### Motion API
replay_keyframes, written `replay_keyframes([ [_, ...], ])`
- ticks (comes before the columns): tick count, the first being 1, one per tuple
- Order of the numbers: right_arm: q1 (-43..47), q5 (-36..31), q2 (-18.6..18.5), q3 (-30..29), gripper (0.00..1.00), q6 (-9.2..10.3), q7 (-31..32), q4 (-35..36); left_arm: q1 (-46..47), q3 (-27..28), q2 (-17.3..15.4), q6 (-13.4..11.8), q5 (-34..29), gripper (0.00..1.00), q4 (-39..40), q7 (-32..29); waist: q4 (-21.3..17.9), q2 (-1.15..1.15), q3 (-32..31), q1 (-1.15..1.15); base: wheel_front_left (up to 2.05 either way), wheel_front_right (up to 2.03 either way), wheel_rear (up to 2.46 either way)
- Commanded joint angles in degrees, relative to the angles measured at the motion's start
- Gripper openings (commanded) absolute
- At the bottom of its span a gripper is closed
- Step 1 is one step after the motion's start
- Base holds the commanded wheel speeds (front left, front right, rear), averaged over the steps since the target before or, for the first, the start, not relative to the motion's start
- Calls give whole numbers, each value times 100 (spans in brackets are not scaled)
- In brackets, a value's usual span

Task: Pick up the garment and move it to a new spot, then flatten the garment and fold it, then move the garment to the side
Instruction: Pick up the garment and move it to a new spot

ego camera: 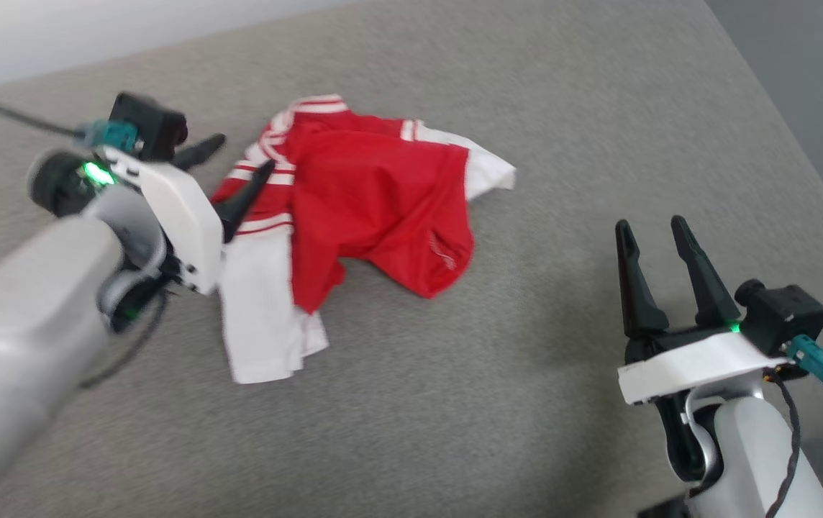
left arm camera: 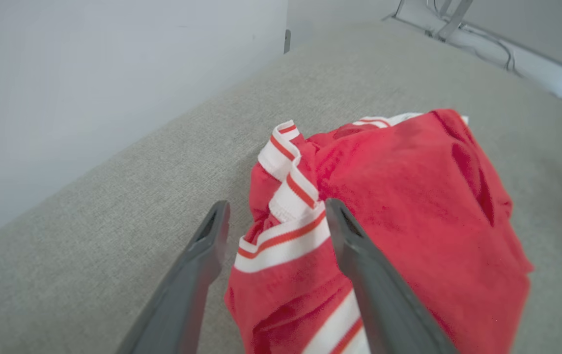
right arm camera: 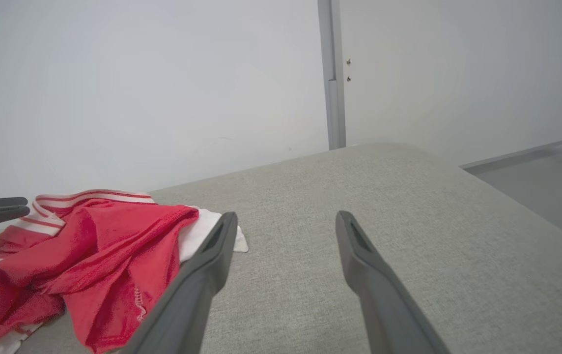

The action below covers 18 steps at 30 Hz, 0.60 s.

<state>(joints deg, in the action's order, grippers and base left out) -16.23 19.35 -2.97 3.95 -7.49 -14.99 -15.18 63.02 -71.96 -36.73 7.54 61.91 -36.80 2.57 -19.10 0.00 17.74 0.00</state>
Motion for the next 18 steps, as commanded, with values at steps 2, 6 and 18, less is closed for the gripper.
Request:
replay_keyframes([
  [2,84,-228,0,-57,100,0,-27,-74,-346,107,141,-14,328,100,-6,488,449,0,-419,0,0,0,0],
  [6,158,-553,-2,-123,100,0,-27,-180,-926,213,276,-14,652,100,-87,1082,754,0,-706,0,0,0,0],
  [18,691,-911,-361,-561,100,1,-26,-320,-3568,3551,1179,-362,-797,100,228,1269,1761,0,-1347,0,0,0,0],
])
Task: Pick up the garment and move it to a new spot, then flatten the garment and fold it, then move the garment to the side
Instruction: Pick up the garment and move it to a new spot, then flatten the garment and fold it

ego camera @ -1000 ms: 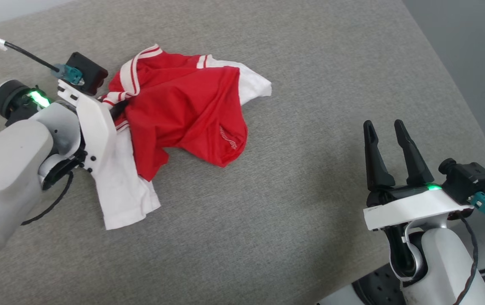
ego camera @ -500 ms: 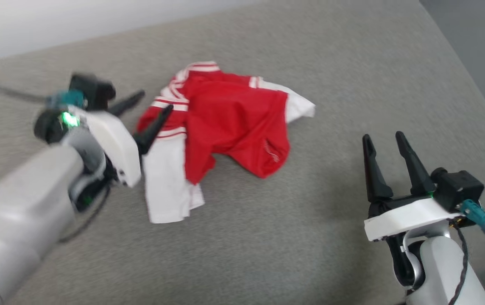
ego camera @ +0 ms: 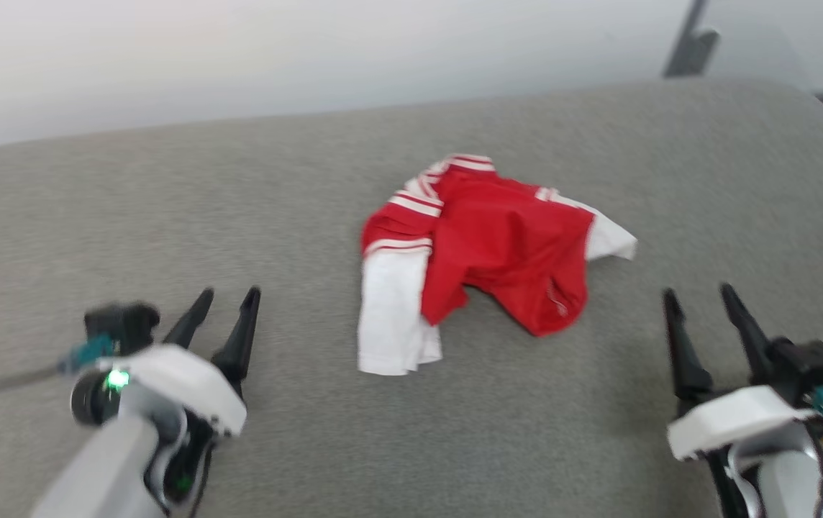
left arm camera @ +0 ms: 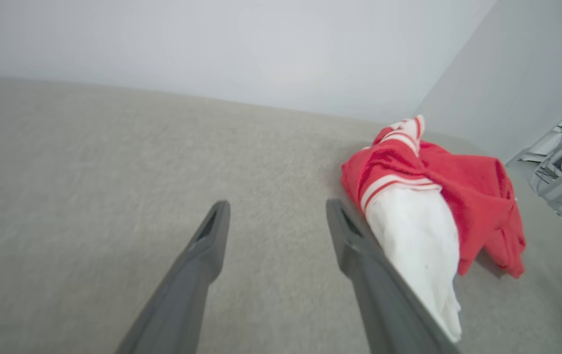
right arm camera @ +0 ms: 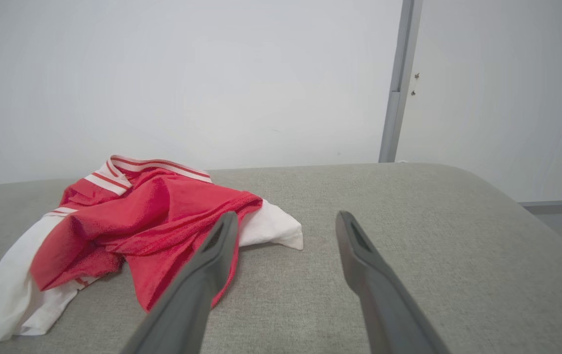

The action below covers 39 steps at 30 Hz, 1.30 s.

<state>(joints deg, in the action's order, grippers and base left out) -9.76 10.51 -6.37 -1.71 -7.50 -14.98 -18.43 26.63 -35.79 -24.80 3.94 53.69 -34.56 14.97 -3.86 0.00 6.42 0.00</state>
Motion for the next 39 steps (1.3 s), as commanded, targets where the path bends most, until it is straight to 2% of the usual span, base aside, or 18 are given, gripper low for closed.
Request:
replay_keyframes([
  [1,120,-21,-42,-58,100,2,-28,6,-206,254,97,-29,-206,100,118,29,314,0,-272,0,0,0,0],
  [9,529,-28,-105,-445,100,2,-28,72,-1898,1997,704,-75,-1969,100,1022,29,633,0,-578,0,0,0,0],
  [15,712,-70,-129,-599,100,2,-27,162,-2776,2934,1062,-58,-2983,100,1780,23,681,0,-692,0,0,0,0],
  [20,872,-97,-133,-737,100,2,-28,289,-3283,3334,1370,52,-3573,100,2266,23,700,0,-765,0,0,0,0],
  [26,1016,-119,-90,-873,100,2,-28,437,-3632,3655,1666,170,-3926,100,2624,24,656,0,-797,0,0,0,0],
  [39,958,-114,-34,-865,100,2,-28,436,-3626,3871,1876,309,-4184,100,2618,24,606,0,-741,0,0,0,0],
])
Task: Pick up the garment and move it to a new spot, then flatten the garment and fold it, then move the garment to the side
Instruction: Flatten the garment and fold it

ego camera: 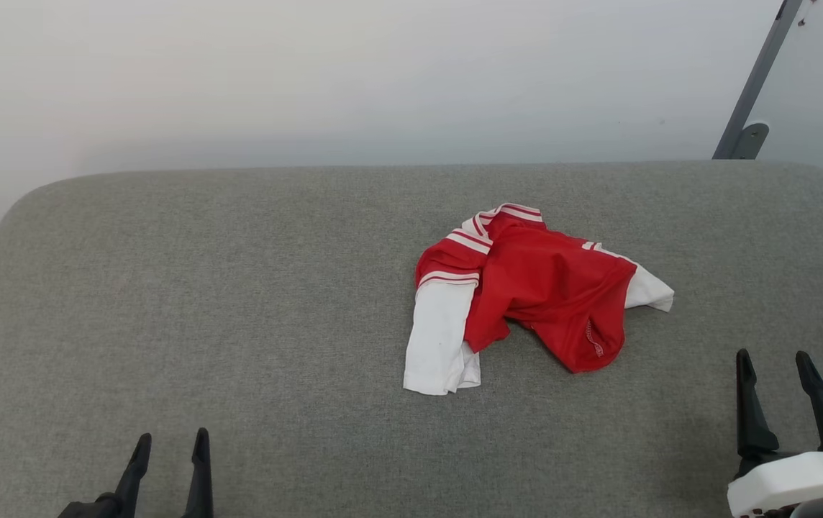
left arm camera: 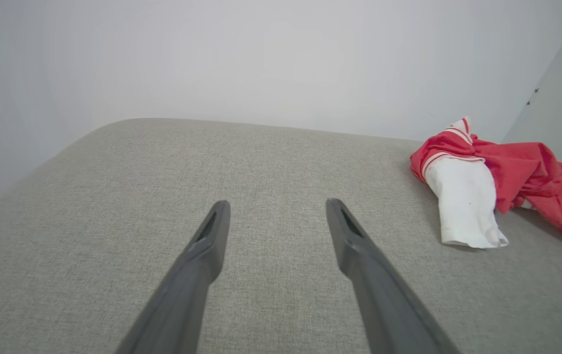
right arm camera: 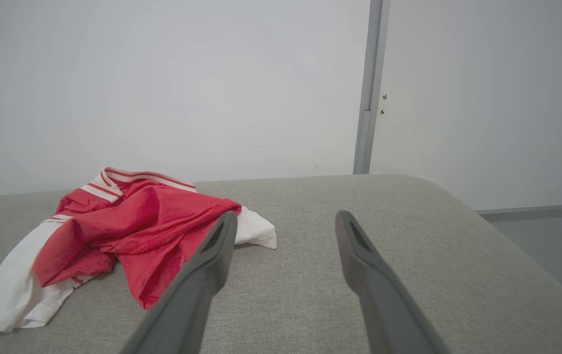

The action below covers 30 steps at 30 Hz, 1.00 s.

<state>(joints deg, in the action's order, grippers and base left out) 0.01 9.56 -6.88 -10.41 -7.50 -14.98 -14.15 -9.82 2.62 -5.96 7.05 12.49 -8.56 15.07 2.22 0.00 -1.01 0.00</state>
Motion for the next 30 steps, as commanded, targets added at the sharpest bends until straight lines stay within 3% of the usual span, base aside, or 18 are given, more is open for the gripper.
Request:
replay_keyframes([
  [1,-24,-22,21,14,100,2,-28,2,19,50,2,6,-76,100,23,14,-6,0,6,0,0,0,0],
  [8,-112,-45,45,98,100,2,-28,-32,129,-5,30,39,-204,100,50,14,-61,0,40,0,0,0,0],
  [13,-219,-20,62,81,100,2,-28,-22,825,-931,-401,48,-128,100,-129,-133,-50,0,154,0,0,0,0],
  [17,-388,-11,102,138,100,2,-28,26,1752,-2176,-1121,43,778,100,-127,-1048,-123,0,408,0,0,0,0],
  [21,-595,45,179,225,100,2,-28,36,2714,-3526,-1970,44,2068,100,99,-2213,-331,0,721,0,0,0,0],
  [24,-761,76,232,263,100,2,-28,53,3392,-4349,-2415,44,3114,100,374,-3036,-530,0,1002,0,0,0,0],
  [30,-970,160,328,256,100,2,-28,23,4455,-5509,-2908,45,4217,100,478,-3927,-951,0,1392,0,0,0,0],
])
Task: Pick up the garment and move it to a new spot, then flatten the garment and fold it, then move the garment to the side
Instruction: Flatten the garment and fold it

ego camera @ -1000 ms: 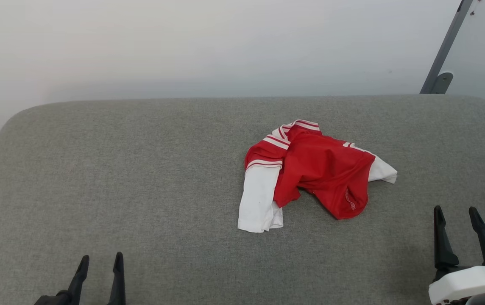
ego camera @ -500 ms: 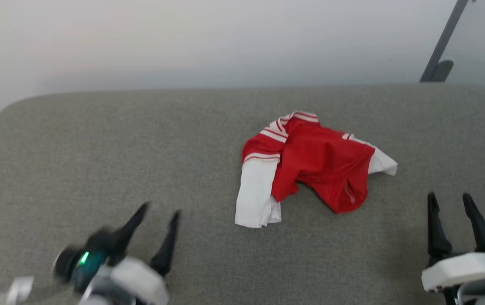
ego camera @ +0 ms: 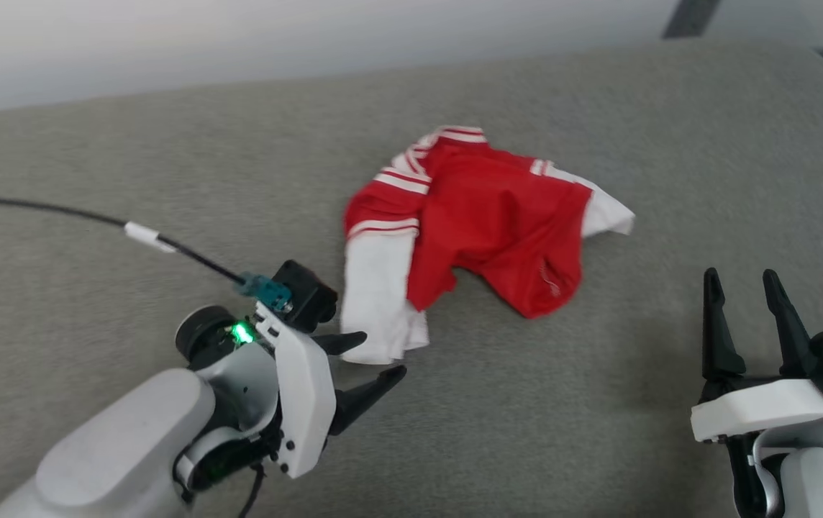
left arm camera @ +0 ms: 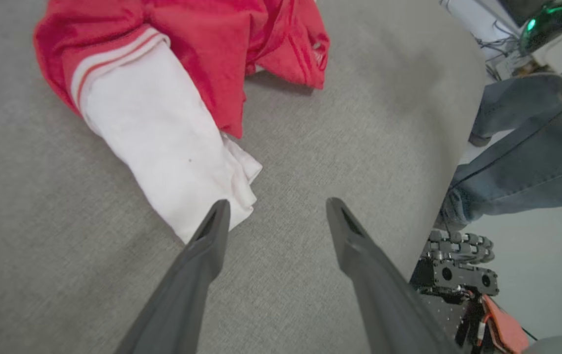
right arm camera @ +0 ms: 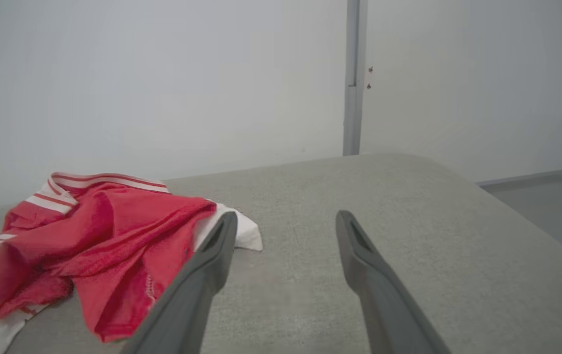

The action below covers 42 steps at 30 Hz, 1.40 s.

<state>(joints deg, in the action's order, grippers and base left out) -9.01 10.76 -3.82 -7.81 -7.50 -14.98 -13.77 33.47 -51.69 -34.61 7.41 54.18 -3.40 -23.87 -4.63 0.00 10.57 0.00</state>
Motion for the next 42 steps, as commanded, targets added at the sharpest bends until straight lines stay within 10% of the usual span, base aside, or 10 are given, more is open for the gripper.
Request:
replay_keyframes([
  [1,-99,37,34,15,100,2,-28,-20,248,-184,-112,9,140,100,-98,-50,-336,0,277,0,0,0,0],
  [14,-223,106,88,-12,100,2,-28,26,794,-1148,-348,8,457,100,-1302,590,-761,0,485,0,0,0,0],
  [15,-227,106,88,-15,100,2,-28,31,809,-1238,-344,-2,493,85,-1371,636,-765,0,492,0,0,0,0],
  [16,-230,108,89,-20,100,2,-28,36,826,-1287,-335,-2,562,48,-1426,692,-764,0,499,0,0,0,0],
  [19,-231,93,92,-58,100,2,-28,42,952,-1402,-316,-2,726,0,-1510,871,-739,0,510,0,0,0,0],
  [42,-234,248,87,86,100,2,-28,-27,1457,-38,-1445,-266,2903,0,-3179,1902,-692,0,517,0,0,0,0],
])
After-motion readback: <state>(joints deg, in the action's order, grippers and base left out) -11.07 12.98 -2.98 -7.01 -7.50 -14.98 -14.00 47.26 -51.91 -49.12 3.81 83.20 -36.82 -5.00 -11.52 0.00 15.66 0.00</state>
